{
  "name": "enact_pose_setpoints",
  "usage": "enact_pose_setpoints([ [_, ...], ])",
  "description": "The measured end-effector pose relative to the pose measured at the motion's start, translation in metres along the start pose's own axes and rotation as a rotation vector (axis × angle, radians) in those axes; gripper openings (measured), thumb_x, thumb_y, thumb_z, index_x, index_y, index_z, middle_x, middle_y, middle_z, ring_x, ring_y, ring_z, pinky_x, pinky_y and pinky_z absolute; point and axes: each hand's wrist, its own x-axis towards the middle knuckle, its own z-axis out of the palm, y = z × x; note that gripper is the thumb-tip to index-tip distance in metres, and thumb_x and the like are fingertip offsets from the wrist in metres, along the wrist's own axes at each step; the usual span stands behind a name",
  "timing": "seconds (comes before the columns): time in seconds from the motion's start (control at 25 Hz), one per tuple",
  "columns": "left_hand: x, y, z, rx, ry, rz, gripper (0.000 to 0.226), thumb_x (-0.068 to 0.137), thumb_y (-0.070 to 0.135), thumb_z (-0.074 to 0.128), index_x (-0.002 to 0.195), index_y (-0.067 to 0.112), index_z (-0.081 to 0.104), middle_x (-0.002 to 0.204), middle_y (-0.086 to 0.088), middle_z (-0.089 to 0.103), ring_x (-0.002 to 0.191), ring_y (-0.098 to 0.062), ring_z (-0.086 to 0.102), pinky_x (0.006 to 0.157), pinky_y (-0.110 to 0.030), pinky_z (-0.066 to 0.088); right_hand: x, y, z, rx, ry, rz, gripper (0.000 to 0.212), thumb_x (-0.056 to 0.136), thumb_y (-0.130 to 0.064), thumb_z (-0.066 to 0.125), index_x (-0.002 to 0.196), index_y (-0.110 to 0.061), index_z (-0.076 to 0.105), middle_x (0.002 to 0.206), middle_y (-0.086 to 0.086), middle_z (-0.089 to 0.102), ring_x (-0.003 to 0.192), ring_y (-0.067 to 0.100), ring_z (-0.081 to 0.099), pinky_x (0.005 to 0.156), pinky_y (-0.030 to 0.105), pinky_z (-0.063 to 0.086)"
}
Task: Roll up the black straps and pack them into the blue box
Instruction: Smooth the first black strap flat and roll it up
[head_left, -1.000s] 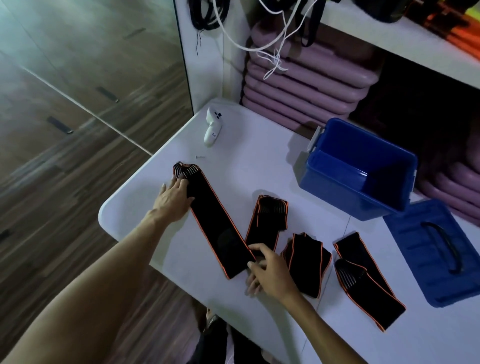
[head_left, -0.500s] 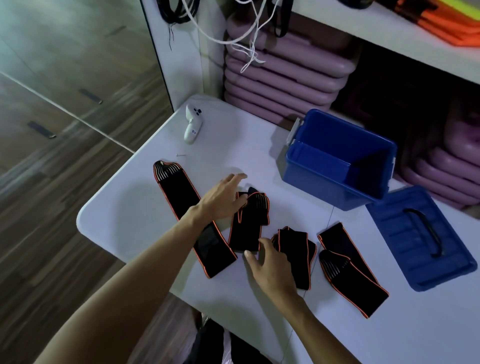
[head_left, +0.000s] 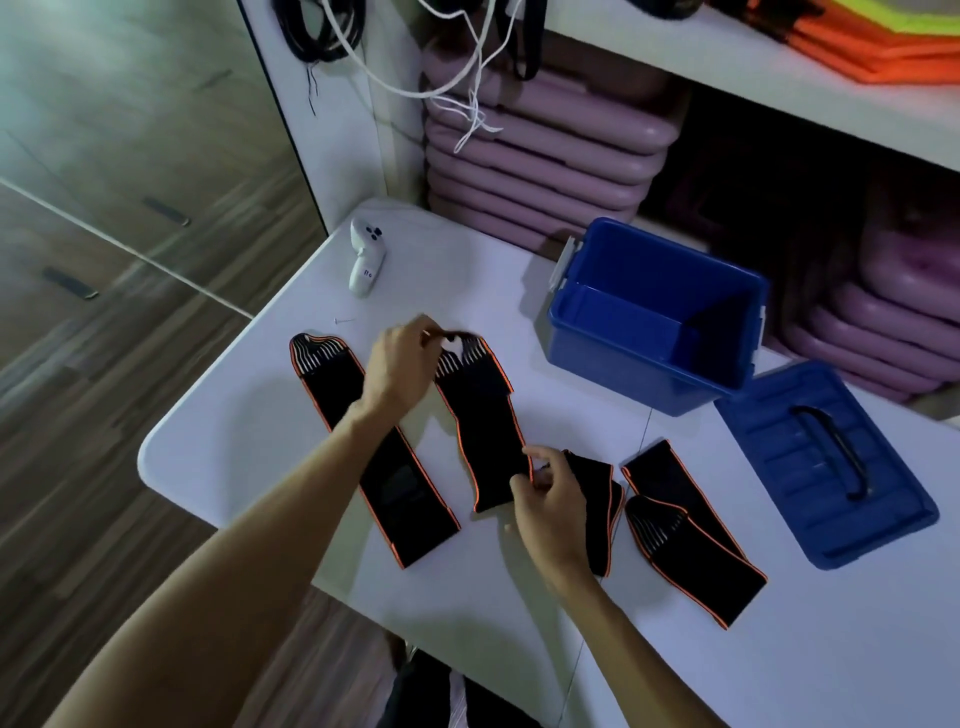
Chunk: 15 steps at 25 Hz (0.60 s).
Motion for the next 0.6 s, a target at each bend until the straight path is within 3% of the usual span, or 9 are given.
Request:
enact_pose_setpoints([
  [0.08, 0.017, -0.015, -0.030, -0.065, 0.105, -0.127, 0.015, 0.085, 0.018, 0.059, 0.095, 0.014, 0.069, 0.086, -0.013, 0.073, 0.072, -0.033, 0.064, 0.067, -0.035, 0.050, 0.001, -0.007, -0.006, 0.124, -0.015, -0.016, 0.038, 0.089, -0.005, 0.050, 0.122, -0.022, 0.058, 0.067, -0.005, 0.046, 0.053, 0.007, 0.049, 0.064, 0.052, 0.060],
  [0.2, 0.031, -0.058, -0.070, 0.028, 0.174, -0.249, 0.014, 0.083, 0.021, 0.061, 0.091, 0.016, 0.071, 0.089, -0.015, 0.072, 0.087, -0.034, 0.065, 0.079, -0.040, 0.052, 0.000, -0.013, -0.003, 0.115, -0.233, -0.073, 0.040, 0.090, -0.012, 0.044, 0.123, -0.024, 0.063, 0.062, -0.009, 0.045, 0.064, 0.014, 0.046, 0.068, 0.047, 0.055],
  [0.32, 0.021, -0.100, -0.084, 0.185, 0.138, -0.345, 0.011, 0.083, 0.017, 0.066, 0.092, 0.013, 0.072, 0.106, -0.020, 0.058, 0.107, -0.038, 0.050, 0.094, -0.039, 0.041, -0.009, -0.011, 0.012, -0.025, -0.441, -0.051, 0.038, 0.094, -0.001, 0.041, 0.111, -0.021, 0.069, 0.060, 0.000, 0.051, 0.062, 0.009, 0.045, 0.061, 0.025, 0.038],
  [0.4, 0.011, -0.119, -0.082, 0.190, 0.111, -0.359, 0.010, 0.081, 0.015, 0.070, 0.091, 0.012, 0.071, 0.111, -0.019, 0.050, 0.112, -0.040, 0.044, 0.099, -0.039, 0.037, -0.013, -0.004, 0.019, -0.097, -0.535, 0.002, 0.039, 0.094, 0.000, 0.041, 0.106, -0.025, 0.069, 0.069, -0.005, 0.064, 0.066, 0.003, 0.054, 0.063, 0.016, 0.041],
  [0.48, 0.007, -0.131, -0.077, 0.141, 0.079, -0.345, 0.014, 0.080, 0.017, 0.073, 0.092, 0.011, 0.069, 0.111, -0.018, 0.048, 0.112, -0.038, 0.045, 0.100, -0.041, 0.039, -0.015, 0.007, 0.021, -0.169, -0.576, 0.033, 0.039, 0.094, -0.002, 0.044, 0.105, -0.033, 0.066, 0.084, -0.011, 0.069, 0.080, 0.001, 0.063, 0.074, 0.019, 0.050],
  [0.6, 0.011, -0.132, -0.074, 0.068, 0.084, -0.381, 0.029, 0.083, 0.023, 0.071, 0.107, 0.010, 0.062, 0.119, -0.018, 0.046, 0.112, -0.035, 0.049, 0.098, -0.042, 0.041, -0.014, 0.019, 0.022, -0.202, -0.516, 0.017, 0.041, 0.091, -0.001, 0.047, 0.106, -0.034, 0.065, 0.095, -0.004, 0.072, 0.093, 0.010, 0.066, 0.086, 0.032, 0.054],
])
